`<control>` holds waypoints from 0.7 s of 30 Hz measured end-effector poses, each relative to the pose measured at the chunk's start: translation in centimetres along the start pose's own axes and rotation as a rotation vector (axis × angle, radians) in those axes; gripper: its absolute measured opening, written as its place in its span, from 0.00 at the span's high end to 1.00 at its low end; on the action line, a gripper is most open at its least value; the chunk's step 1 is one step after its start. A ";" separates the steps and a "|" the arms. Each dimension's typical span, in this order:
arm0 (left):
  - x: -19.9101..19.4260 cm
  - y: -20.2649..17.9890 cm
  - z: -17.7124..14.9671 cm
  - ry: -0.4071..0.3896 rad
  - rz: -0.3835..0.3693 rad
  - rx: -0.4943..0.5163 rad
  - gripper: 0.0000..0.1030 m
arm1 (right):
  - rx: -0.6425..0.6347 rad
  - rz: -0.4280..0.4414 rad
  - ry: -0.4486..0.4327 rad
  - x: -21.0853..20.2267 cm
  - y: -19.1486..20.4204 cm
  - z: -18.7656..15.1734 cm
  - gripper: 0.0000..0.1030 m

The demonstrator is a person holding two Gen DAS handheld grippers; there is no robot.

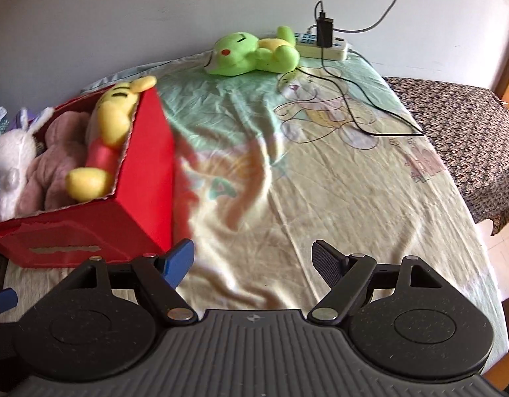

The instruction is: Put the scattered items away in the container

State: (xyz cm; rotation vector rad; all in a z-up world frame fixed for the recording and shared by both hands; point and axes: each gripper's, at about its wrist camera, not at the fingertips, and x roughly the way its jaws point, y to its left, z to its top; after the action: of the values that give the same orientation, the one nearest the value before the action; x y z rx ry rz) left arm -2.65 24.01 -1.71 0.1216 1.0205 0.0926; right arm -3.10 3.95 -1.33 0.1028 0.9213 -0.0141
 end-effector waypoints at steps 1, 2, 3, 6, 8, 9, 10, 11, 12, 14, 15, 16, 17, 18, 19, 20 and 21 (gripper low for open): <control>-0.1 -0.2 0.1 -0.003 -0.001 0.006 0.00 | 0.006 -0.001 -0.002 -0.1 -0.1 0.0 0.22; -0.2 -0.3 0.1 -0.008 -0.001 0.010 0.00 | 0.011 -0.002 -0.005 -0.2 -0.2 0.1 0.22; -0.3 -0.3 0.1 -0.014 -0.002 0.013 0.00 | 0.015 -0.005 -0.009 -0.2 -0.2 0.1 0.22; -0.5 0.3 0.3 -0.031 -0.004 0.010 0.00 | 0.016 -0.014 -0.024 -0.4 0.1 0.3 0.21; -0.8 1.1 0.5 -0.042 -0.013 0.000 0.00 | 0.013 -0.017 -0.032 -0.6 0.5 0.4 0.21; -0.9 1.5 0.6 -0.050 -0.016 -0.004 0.00 | 0.009 -0.015 -0.034 -0.6 0.8 0.5 0.21; -1.1 1.9 0.8 -0.058 -0.016 -0.007 0.00 | 0.002 -0.011 -0.035 -0.7 1.1 0.6 0.21; -1.3 2.3 1.0 -0.066 -0.014 -0.010 0.00 | -0.007 -0.007 -0.037 -0.8 1.6 0.7 0.21; -1.5 2.7 1.1 -0.074 -0.011 -0.013 0.00 | -0.017 -0.006 -0.039 -1.0 2.0 0.8 0.21; -1.8 3.6 1.5 -0.089 -0.007 -0.019 0.00 | -0.034 -0.010 -0.051 -1.3 2.9 1.1 0.21; -1.8 4.0 1.6 -0.095 -0.004 -0.019 0.00 | -0.038 -0.011 -0.058 -1.5 3.2 1.2 0.21; -1.9 4.5 1.8 -0.099 -0.003 -0.018 0.00 | -0.042 -0.010 -0.063 -1.7 3.6 1.4 0.21; -1.9 4.9 1.9 -0.101 -0.003 -0.018 0.00 | -0.044 -0.007 -0.065 -1.8 3.9 1.6 0.21; -2.0 5.3 2.1 -0.103 -0.005 -0.018 0.00 | -0.045 -0.003 -0.066 -2.0 4.2 1.7 0.21; -2.0 5.7 2.2 -0.106 -0.011 -0.017 0.00 | -0.045 0.000 -0.069 -2.2 4.6 1.8 0.21; -2.1 6.1 2.4 -0.109 -0.018 -0.016 0.00 | -0.045 0.002 -0.075 -2.3 4.9 2.0 0.21; -2.1 6.4 2.5 -0.114 -0.023 -0.017 0.00 | -0.047 0.001 -0.081 -2.5 5.2 2.0 0.21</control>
State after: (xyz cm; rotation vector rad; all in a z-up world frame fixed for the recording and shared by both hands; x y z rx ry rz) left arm -1.75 29.93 2.31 0.0990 0.9071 0.0724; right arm -2.69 8.88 2.31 0.0585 0.8406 0.0047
